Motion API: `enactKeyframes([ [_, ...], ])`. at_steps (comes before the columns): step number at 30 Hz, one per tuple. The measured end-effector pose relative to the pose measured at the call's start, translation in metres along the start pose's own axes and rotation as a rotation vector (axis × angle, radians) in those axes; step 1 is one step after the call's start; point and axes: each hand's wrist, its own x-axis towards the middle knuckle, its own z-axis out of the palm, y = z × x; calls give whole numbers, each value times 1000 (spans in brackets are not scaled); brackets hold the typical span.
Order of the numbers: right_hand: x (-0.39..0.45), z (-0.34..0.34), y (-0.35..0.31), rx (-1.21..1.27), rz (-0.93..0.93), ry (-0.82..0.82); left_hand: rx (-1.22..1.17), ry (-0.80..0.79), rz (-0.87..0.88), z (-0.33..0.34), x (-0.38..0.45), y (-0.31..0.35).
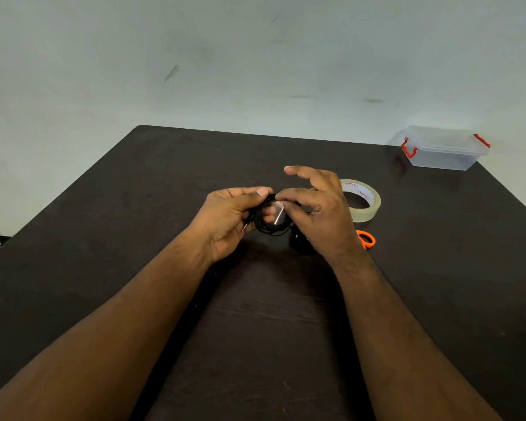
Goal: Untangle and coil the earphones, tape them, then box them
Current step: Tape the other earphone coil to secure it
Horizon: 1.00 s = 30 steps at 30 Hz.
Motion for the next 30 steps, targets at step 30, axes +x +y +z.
enactKeyframes([
  [30,4,4,-27,506,569,133,502,-93,410,-1,0,-4],
])
